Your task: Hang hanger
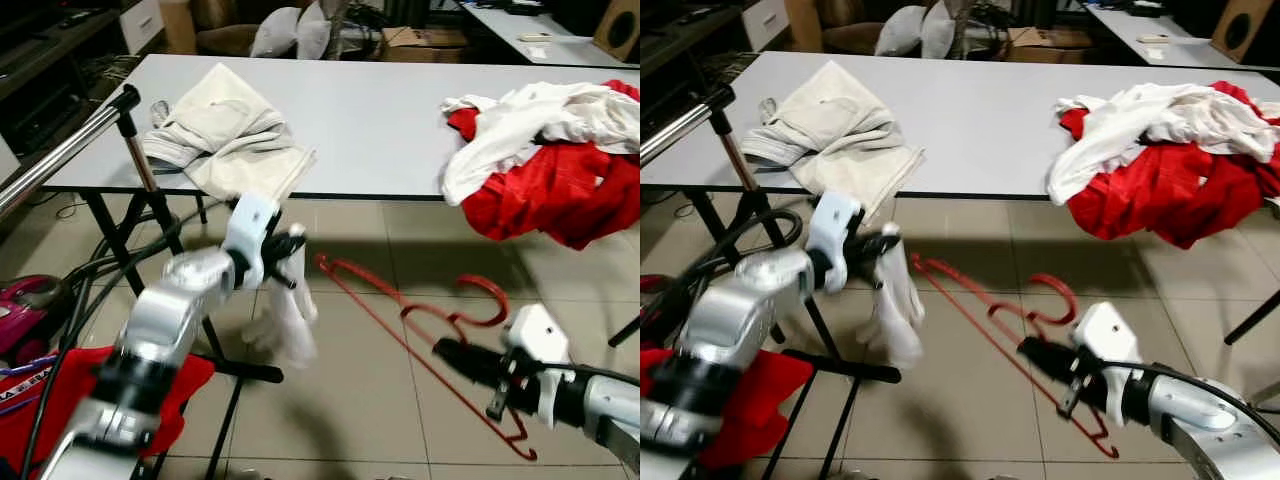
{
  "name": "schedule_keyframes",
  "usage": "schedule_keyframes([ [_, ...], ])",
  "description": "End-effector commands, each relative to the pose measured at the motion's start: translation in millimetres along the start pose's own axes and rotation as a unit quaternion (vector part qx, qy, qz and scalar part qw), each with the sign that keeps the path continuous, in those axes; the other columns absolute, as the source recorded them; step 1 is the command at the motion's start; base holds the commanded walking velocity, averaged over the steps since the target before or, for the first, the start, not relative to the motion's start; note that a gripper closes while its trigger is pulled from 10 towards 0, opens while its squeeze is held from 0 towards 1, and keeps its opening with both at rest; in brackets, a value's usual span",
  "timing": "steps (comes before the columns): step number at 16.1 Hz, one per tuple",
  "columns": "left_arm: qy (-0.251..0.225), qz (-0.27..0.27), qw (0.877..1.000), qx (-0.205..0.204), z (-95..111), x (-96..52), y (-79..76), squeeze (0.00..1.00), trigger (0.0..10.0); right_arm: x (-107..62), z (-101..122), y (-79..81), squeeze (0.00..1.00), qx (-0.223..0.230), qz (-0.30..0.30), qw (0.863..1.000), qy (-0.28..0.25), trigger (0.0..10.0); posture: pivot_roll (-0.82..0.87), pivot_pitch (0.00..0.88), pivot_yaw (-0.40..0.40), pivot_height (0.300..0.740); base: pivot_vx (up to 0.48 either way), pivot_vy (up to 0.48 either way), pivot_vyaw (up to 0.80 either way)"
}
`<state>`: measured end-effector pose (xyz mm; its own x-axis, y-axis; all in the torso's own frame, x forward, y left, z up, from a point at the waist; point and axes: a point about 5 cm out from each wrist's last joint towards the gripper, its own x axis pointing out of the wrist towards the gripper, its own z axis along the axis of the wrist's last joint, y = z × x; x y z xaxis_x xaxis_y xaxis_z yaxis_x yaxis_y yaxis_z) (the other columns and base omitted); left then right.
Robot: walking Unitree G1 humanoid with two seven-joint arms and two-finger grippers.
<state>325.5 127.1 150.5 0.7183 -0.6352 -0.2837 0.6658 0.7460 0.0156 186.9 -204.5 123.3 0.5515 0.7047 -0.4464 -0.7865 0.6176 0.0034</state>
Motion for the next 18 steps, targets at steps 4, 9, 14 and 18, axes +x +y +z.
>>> schedule_keyframes([
  [4, -0.006, -0.069, 0.997, 0.04, 8.3, 0.2, -4.2, 0.0, 0.0, 6.3, 3.1, -0.2, 0.0, -0.021, -0.002, 1.0, -0.003, 10.0, -0.07, 0.0, 0.005, 0.74, 0.0, 0.0, 0.0],
  [9, -0.006, -0.069, 0.997, 0.04, 8.3, 0.2, -4.2, 0.0, 0.0, 6.3, 3.1, -0.2, 0.0, -0.021, -0.002, 1.0, -0.003, 10.0, -0.07, 0.0, 0.005, 0.74, 0.0, 0.0, 0.0],
  [14, -0.006, -0.069, 0.997, 0.04, 8.3, 0.2, -4.2, 0.0, 0.0, 6.3, 3.1, -0.2, 0.0, -0.021, -0.002, 1.0, -0.003, 10.0, -0.07, 0.0, 0.005, 0.74, 0.0, 0.0, 0.0],
  [18, -0.001, -0.082, 0.995, 0.049, 8.1, 0.5, -2.8, 0.0, 0.0, 7.7, 3.3, -1.1, 0.0, -0.023, -0.002, 1.0, -0.003, 10.0, -0.07, 0.0, 0.005, 0.74, 0.0, 0.0, 0.0],
])
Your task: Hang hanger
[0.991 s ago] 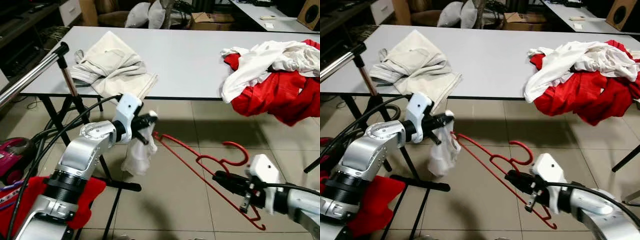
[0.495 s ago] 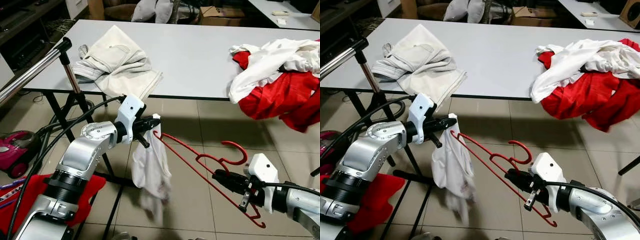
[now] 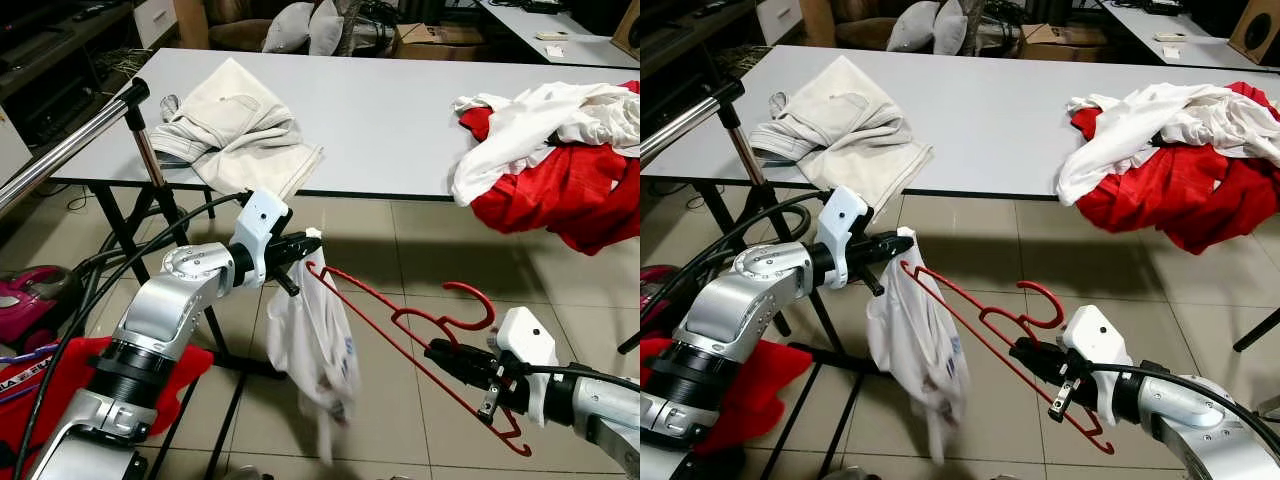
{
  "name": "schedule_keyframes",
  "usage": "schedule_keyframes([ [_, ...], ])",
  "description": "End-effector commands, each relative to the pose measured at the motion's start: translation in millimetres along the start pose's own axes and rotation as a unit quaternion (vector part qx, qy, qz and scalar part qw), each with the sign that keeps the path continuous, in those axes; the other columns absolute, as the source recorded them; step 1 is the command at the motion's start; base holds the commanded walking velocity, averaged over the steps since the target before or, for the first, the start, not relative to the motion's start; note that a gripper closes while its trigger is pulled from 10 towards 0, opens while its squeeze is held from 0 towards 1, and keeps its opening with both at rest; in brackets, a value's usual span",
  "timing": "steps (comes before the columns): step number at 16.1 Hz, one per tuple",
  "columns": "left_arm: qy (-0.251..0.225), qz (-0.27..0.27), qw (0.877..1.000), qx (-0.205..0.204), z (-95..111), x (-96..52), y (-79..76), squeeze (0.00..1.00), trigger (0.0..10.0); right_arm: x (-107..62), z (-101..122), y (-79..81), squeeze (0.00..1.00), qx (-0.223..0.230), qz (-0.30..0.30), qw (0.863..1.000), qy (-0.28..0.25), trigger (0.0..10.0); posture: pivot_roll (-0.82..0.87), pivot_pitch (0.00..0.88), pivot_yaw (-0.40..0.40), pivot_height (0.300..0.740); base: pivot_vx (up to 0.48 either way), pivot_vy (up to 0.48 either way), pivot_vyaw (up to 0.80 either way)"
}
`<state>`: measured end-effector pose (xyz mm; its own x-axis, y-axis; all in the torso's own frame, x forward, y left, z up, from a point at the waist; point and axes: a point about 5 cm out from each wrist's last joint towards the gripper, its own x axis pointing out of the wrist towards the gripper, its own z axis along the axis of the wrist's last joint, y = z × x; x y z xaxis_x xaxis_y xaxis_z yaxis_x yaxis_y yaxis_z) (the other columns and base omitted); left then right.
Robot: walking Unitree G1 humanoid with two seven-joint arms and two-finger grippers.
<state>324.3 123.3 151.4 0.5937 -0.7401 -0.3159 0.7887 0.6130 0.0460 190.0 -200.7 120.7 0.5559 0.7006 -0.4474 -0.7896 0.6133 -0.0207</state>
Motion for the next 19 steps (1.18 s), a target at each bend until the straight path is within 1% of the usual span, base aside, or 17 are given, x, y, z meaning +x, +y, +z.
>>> schedule_keyframes([
  [1, 0.029, 0.005, 0.997, 0.077, 20.3, -7.4, 19.2, 0.0, 0.0, -4.7, -4.4, -8.5, 0.0, 0.028, -0.021, 0.999, 0.007, 10.0, -0.07, 0.0, 0.019, 0.74, 0.0, 0.0, 0.0],
  [2, 0.033, 0.008, 0.996, 0.078, 19.0, -8.9, 19.5, 0.0, 0.0, -2.7, -5.9, -9.3, 0.0, 0.035, -0.028, 0.999, 0.01, 10.0, -0.07, 0.0, 0.016, 0.74, 0.0, 0.0, 0.0],
  [4, 0.038, 0.014, 0.998, 0.057, 3.7, -11.7, 13.3, 0.0, 0.0, 9.5, -5.6, -9.4, 0.0, 0.034, -0.04, 0.999, 0.009, 10.0, -0.06, 0.0, 0.002, 0.74, 0.0, 0.0, 0.0],
  [7, 0.034, 0.027, 0.998, 0.052, -0.3, -12.2, 12.6, 0.0, 0.0, 15.6, -2.4, -8.2, 0.0, 0.034, -0.027, 0.999, 0.006, 10.0, -0.05, 0.0, -0.012, 0.74, 0.0, 0.0, 0.0],
  [8, 0.03, 0.025, 0.997, 0.061, 0.8, -11.8, 14.5, 0.0, 0.0, 16.6, -3.5, -10.5, 0.0, 0.035, -0.022, 0.999, 0.01, 10.0, -0.05, 0.0, -0.019, 0.74, 0.0, 0.0, 0.0],
  [9, 0.03, 0.025, 0.997, 0.061, 0.8, -11.8, 14.5, 0.0, 0.0, 16.6, -3.5, -10.5, 0.0, 0.035, -0.022, 0.999, 0.01, 10.0, -0.05, 0.0, -0.019, 0.74, 0.0, 0.0, 0.0],
  [10, 0.034, 0.018, 0.997, 0.073, 1.4, -13.1, 14.6, 0.0, 0.0, 16.7, -4.9, -14.2, 0.0, 0.032, -0.029, 0.999, 0.015, 10.0, -0.05, 0.0, -0.02, 0.74, 0.0, 0.0, 0.0],
  [12, 0.034, 0.017, 0.996, 0.084, 5.0, -14.1, 15.6, 0.0, 0.0, 17.6, -4.4, -14.8, 0.0, 0.034, -0.016, 0.999, 0.013, 10.0, -0.05, 0.0, -0.021, 0.74, 0.0, 0.0, 0.0],
  [13, 0.034, 0.018, 0.995, 0.088, 6.5, -13.6, 16.2, 0.0, 0.0, 16.2, -3.9, -12.8, 0.0, 0.035, -0.002, 0.999, 0.013, 10.0, -0.05, 0.0, -0.026, 0.74, 0.0, 0.0, 0.0],
  [14, 0.041, 0.015, 0.994, 0.1, 8.2, -12.8, 17.2, 0.0, 0.0, 10.9, -3.0, -9.0, 0.0, 0.039, 0.023, 0.999, 0.011, 10.0, -0.05, 0.0, -0.026, 0.74, 0.0, 0.0, 0.0],
  [17, 0.061, -0.022, 0.991, 0.119, 6.9, -14.0, 14.9, 0.0, 0.0, 3.6, -3.1, -7.0, 0.0, 0.038, 0.047, 0.998, 0.012, 10.0, -0.05, 0.0, -0.025, 0.74, 0.0, 0.0, 0.0],
  [18, 0.111, -0.079, 0.979, 0.15, -0.5, -20.3, 12.1, 0.0, 0.0, -0.8, -4.0, -7.7, 0.0, 0.034, 0.059, 0.997, 0.017, 10.0, -0.06, 0.0, -0.021, 0.74, 0.0, 0.0, 0.0],
  [19, 0.136, -0.09, 0.973, 0.165, -2.9, -23.5, 14.4, 0.0, 0.0, -2.4, -5.0, -9.7, 0.0, 0.032, 0.058, 0.998, 0.023, 10.0, -0.06, 0.0, -0.021, 0.74, 0.0, 0.0, 0.0],
])
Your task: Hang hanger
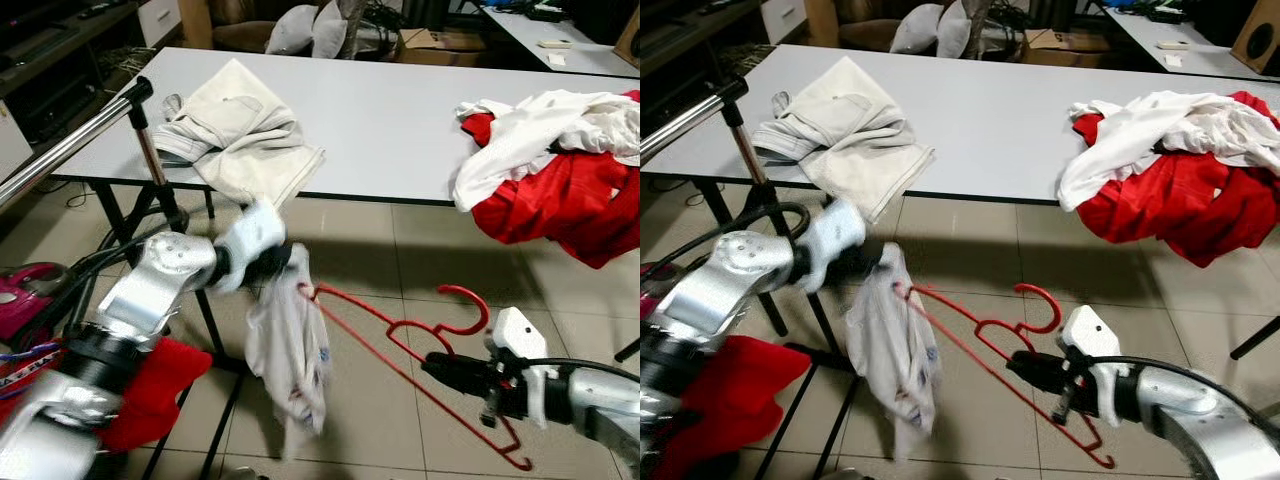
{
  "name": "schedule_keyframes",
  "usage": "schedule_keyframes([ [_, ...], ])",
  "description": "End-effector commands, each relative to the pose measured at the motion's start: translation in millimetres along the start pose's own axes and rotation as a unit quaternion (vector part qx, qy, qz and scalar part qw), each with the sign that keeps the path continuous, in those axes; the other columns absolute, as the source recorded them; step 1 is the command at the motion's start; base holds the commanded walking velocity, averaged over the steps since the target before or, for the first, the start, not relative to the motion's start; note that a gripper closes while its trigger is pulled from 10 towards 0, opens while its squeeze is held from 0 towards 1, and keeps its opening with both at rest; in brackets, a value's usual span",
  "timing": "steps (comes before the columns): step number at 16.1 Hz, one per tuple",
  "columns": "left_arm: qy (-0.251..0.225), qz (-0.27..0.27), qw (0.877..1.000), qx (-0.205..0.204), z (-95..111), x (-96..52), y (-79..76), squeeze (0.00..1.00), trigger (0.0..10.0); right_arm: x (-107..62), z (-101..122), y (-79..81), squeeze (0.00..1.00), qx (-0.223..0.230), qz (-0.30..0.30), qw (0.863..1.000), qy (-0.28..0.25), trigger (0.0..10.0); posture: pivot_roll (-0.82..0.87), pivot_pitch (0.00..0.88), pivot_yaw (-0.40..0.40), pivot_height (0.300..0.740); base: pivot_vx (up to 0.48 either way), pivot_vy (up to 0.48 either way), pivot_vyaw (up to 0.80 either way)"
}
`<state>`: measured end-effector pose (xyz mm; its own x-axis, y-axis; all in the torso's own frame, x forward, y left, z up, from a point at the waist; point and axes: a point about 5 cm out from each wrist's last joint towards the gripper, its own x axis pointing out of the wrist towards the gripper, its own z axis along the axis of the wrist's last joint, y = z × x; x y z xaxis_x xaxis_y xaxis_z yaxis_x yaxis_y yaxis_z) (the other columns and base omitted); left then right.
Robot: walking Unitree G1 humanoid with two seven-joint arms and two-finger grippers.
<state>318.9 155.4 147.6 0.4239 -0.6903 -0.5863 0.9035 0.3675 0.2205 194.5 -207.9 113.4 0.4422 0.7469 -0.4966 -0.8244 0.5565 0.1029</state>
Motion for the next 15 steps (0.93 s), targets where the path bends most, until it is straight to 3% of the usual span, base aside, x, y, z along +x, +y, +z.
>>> schedule_keyframes([
  [1, 0.012, -0.013, 0.999, 0.036, 8.1, -2.6, 3.5, 0.0, 0.0, -4.7, 2.3, -2.7, 0.0, -0.008, -0.002, 1.0, -0.003, 10.0, -0.06, 0.0, -0.021, 0.74, 0.0, 0.0, 0.0],
  [2, 0.053, 0.002, 0.996, 0.072, 7.8, -7.5, 11.8, 0.0, 0.0, -4.5, -1.1, -5.1, 0.0, -0.005, -0.005, 1.0, 0.013, 10.0, -0.06, 0.0, -0.022, 0.74, 0.0, 0.0, 0.0],
  [6, 0.09, 0.069, 0.985, 0.133, 25.7, -10.9, 27.1, 0.0, 0.0, 6.2, -9.8, 5.2, 0.0, 0.007, 0.031, 0.999, 0.04, 10.0, -0.04, 0.0, -0.027, 0.74, 0.0, 0.0, 0.0],
  [9, 0.103, 0.098, 0.979, 0.145, 30.3, -8.6, 30.4, 0.0, 0.0, 10.7, -9.4, 6.8, 0.0, 0.01, 0.035, 0.999, 0.032, 10.0, -0.03, 0.0, -0.02, 0.74, 0.0, 0.0, 0.0],
  [13, 0.148, 0.144, 0.957, 0.203, 31.1, -10.4, 35.8, 0.0, 0.0, 22.6, -16.5, -13.5, 0.0, 0.031, -0.081, 0.995, 0.044, 10.0, -0.02, 0.0, -0.007, 0.74, 0.0, 0.0, 0.0],
  [15, 0.143, 0.157, 0.956, 0.204, 37.4, -10.2, 35.8, 0.0, 0.0, 35.5, -15.4, -4.6, 0.0, 0.046, -0.056, 0.997, 0.028, 10.0, -0.01, 0.0, -0.006, 0.74, 0.0, 0.0, 0.0],
])
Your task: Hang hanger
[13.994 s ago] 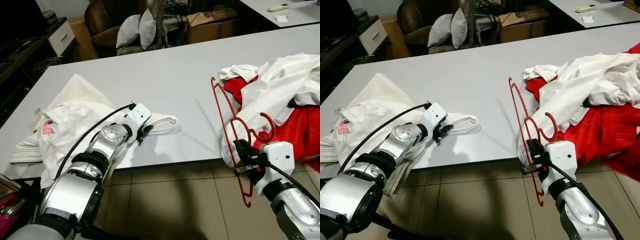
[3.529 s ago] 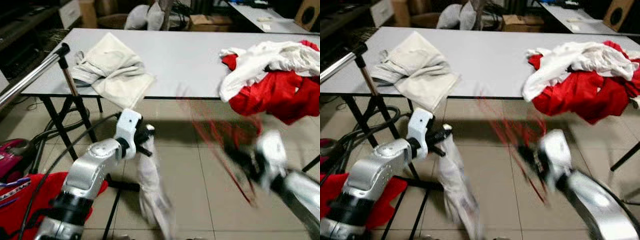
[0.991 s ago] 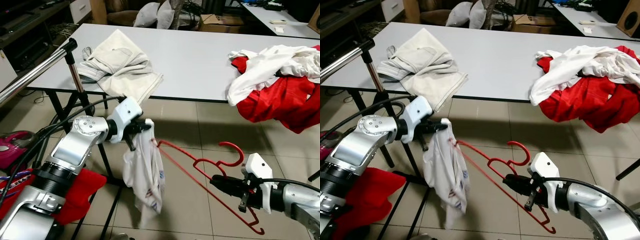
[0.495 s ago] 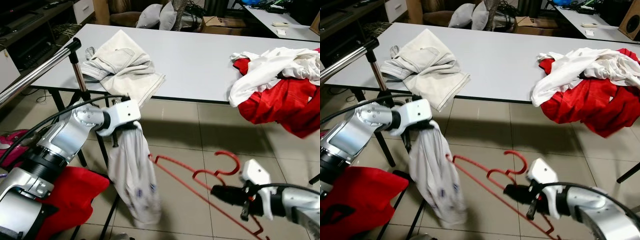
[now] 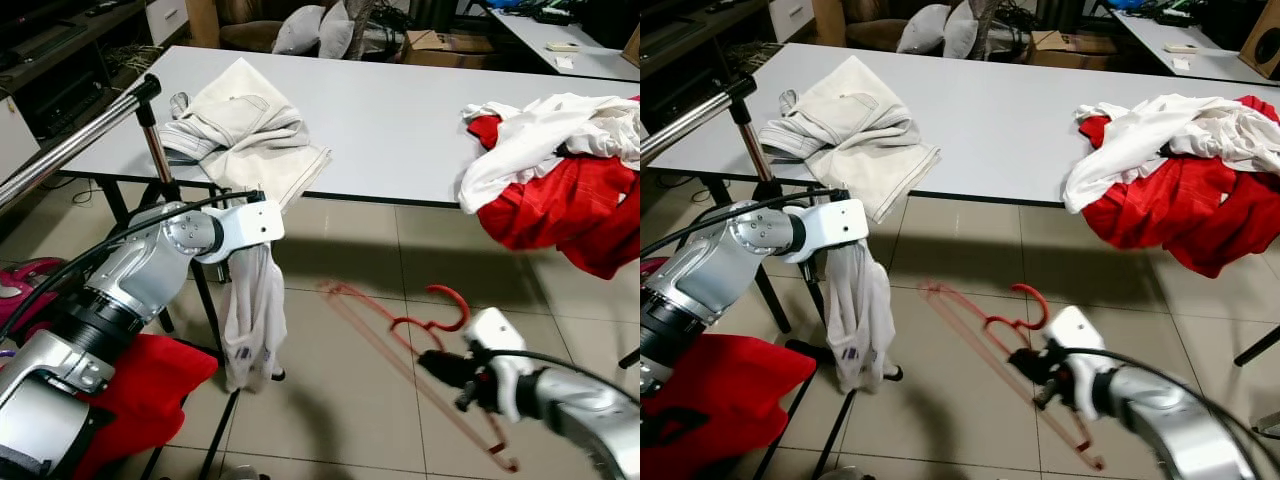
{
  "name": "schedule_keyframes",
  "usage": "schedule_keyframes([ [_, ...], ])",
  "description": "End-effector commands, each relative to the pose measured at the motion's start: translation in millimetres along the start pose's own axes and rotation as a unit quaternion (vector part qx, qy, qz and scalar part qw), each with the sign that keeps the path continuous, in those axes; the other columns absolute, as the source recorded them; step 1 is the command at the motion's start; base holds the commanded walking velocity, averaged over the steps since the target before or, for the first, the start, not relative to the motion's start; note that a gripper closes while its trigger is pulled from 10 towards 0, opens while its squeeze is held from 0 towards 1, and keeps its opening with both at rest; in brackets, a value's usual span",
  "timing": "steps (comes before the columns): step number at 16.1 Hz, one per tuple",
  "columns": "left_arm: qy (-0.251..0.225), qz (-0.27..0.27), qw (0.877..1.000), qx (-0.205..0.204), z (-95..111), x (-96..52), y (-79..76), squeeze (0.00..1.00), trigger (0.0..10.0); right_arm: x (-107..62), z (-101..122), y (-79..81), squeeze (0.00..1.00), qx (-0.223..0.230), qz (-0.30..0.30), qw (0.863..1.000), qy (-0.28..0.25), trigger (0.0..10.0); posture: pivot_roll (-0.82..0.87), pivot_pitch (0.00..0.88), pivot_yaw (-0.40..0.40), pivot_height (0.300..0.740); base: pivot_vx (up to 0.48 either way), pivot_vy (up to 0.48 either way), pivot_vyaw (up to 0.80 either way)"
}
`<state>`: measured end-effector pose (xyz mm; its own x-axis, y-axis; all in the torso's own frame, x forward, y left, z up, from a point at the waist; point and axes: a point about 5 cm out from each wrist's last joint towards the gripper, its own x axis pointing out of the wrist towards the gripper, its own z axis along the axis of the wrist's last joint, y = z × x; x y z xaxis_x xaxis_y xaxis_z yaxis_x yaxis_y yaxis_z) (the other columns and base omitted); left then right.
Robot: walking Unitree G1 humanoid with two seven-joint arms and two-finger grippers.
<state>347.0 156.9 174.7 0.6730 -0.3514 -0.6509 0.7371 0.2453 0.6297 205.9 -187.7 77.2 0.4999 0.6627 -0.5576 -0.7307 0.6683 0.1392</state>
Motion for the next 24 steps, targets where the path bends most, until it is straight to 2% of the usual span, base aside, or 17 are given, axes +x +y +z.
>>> schedule_keyframes([
  [1, -0.03, 0.03, 0.999, -0.011, 16.9, -2.4, 9.1, 0.0, 0.0, 5.1, 8.1, 7.7, 0.0, -0.01, 0.024, 0.999, -0.02, 10.0, 0.01, 0.0, -0.007, 0.74, 0.0, 0.0, 0.0],
  [4, -0.023, 0.097, 0.993, -0.064, 14.3, 9.9, 11.7, 0.0, 0.0, 7.2, 19.1, 11.8, 0.0, -0.016, 0.037, 0.997, -0.067, 10.0, 0.01, 0.0, -0.004, 0.74, 0.0, 0.0, 0.0],
  [6, -0.03, 0.124, 0.989, -0.077, 19.4, 11.3, 12.7, 0.0, 0.0, 7.4, 23.5, 10.4, 0.0, -0.016, 0.033, 0.996, -0.08, 10.0, 0.0, 0.0, -0.006, 0.74, 0.0, 0.0, 0.0],
  [7, -0.042, 0.129, 0.988, -0.072, 28.3, 10.6, 13.6, 0.0, 0.0, 11.3, 23.1, 5.5, 0.0, -0.017, 0.007, 0.997, -0.073, 10.0, 0.0, 0.0, -0.01, 0.74, 0.0, 0.0, 0.0],
  [9, -0.047, 0.125, 0.989, -0.069, 32.5, 10.6, 12.4, 0.0, 0.0, 13.9, 23.0, 2.7, 0.0, -0.014, -0.011, 0.997, -0.072, 10.0, 0.0, 0.0, -0.01, 0.74, 0.0, 0.0, 0.0],
  [14, -0.061, 0.116, 0.99, -0.056, 42.7, 11.4, 7.0, 0.0, 0.0, 23.6, 38.5, -6.0, 0.0, -0.009, -0.064, 0.991, -0.118, 10.0, 0.01, 0.0, -0.015, 0.74, 0.0, 0.0, 0.0],
  [17, -0.061, 0.117, 0.99, -0.054, 42.5, 10.9, 7.4, 0.0, 0.0, 22.6, 39.3, -7.7, 0.0, -0.007, -0.072, 0.99, -0.12, 10.0, 0.0, 0.0, -0.016, 0.74, 0.0, 0.0, 0.0],
  [24, -0.099, 0.099, 0.988, -0.058, 58.9, 8.9, 5.8, 0.0, 0.0, 26.9, 39.9, -7.3, 0.0, -0.011, -0.051, 0.992, -0.116, 10.0, 0.01, 0.0, -0.018, 0.74, 0.0, 0.0, 0.0],
])
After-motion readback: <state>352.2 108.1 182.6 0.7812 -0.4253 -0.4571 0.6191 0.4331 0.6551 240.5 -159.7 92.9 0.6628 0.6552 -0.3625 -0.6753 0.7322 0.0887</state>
